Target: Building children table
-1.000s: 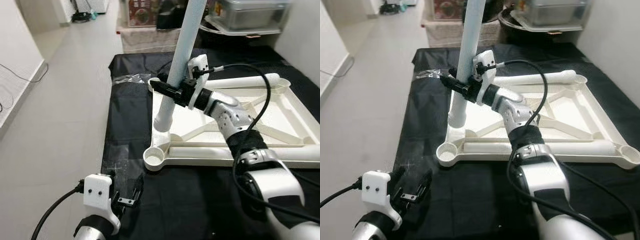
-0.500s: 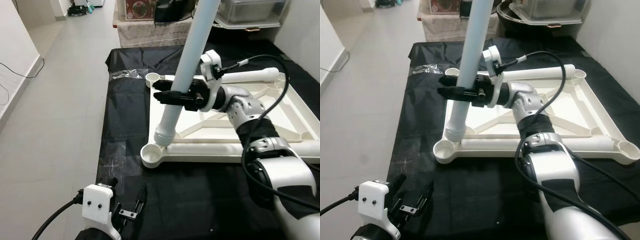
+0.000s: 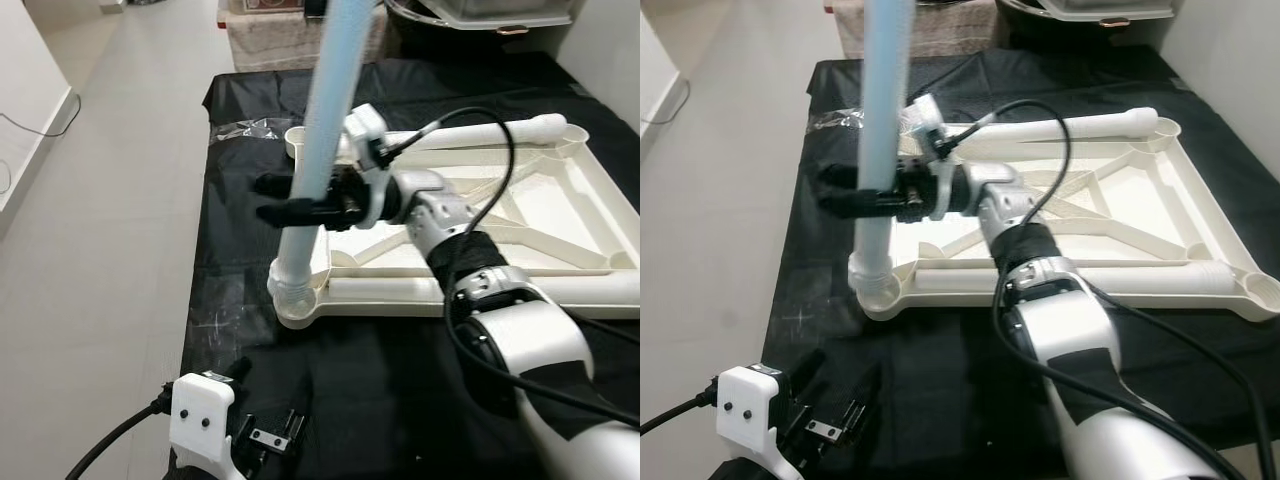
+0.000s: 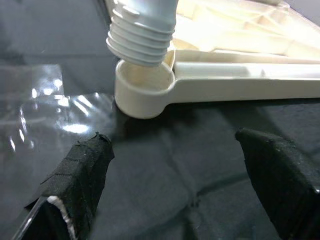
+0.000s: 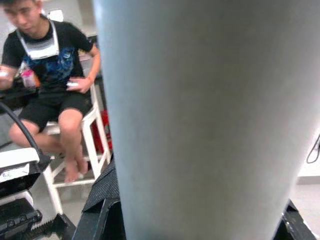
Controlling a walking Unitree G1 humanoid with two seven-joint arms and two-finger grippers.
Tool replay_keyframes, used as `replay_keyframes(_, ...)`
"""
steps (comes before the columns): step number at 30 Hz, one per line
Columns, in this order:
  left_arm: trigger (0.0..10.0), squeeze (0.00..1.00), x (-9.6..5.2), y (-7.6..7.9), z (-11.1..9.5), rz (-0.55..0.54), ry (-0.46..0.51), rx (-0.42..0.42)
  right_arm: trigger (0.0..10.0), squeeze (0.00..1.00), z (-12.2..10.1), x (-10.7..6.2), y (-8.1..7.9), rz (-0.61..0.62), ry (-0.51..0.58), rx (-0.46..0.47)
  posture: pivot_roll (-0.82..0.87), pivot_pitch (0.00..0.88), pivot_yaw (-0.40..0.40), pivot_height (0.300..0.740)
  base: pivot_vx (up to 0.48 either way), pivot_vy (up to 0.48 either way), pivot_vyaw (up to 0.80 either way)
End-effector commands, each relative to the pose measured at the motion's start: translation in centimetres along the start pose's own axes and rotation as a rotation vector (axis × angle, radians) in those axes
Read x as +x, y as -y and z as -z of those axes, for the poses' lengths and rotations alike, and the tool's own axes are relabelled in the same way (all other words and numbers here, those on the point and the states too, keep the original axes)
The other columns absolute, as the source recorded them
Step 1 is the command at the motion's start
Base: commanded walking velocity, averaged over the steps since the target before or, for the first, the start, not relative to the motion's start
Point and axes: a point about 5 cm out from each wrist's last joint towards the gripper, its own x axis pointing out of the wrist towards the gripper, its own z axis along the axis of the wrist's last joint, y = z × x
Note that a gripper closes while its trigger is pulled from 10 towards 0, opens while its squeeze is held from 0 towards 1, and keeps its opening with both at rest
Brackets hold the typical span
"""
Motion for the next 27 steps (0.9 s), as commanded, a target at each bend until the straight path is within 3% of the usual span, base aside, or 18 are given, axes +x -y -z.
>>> replay_keyframes(1,10.0,0.00,-0.4,0.4,0.1,0.005,-0.027,0.004,10.0,0.00,0.3,0.7,0.0,-0.034,-0.054,-0.015,0.09,0.276,-0.034,0.740,0.000,0.000,0.00)
replay_keyframes(7,10.0,0.00,-0.4,0.5,0.2,0.004,-0.028,-0.002,10.0,0.00,0.9,2.0,-0.1,-0.073,-0.113,-0.036,0.09,0.280,-0.036,0.740,0.000,0.000,0.00)
replay_keyframes(17,10.0,0.00,-0.5,0.7,-0.1,0.004,-0.026,0.015,10.0,0.00,1.5,2.2,-0.4,-0.105,-0.177,-0.043,0.08,0.285,-0.046,0.740,0.000,0.000,0.00)
replay_keyframes(23,10.0,0.00,-0.6,0.6,0.4,0.020,-0.051,0.080,10.0,0.00,2.5,2.2,-0.7,-0.123,-0.241,-0.042,0.07,0.283,-0.049,0.740,0.000,0.000,0.00)
replay_keyframes(24,10.0,0.00,-0.7,0.1,0.7,0.002,-0.059,0.130,10.0,0.00,2.8,2.1,-0.8,-0.130,-0.262,-0.040,0.07,0.279,-0.055,0.740,0.000,0.000,0.00)
replay_keyframes(26,10.0,0.00,-0.6,-0.1,0.7,-0.007,-0.059,0.144,10.0,0.00,2.8,2.1,-0.8,-0.132,-0.267,-0.040,0.07,0.279,-0.055,0.740,0.000,0.000,0.00)
replay_keyframes(27,10.0,0.00,-0.4,-1.0,0.7,-0.046,-0.050,0.211,10.0,0.00,3.0,2.2,-0.9,-0.137,-0.274,-0.041,0.08,0.277,-0.056,0.740,0.000,0.000,0.00)
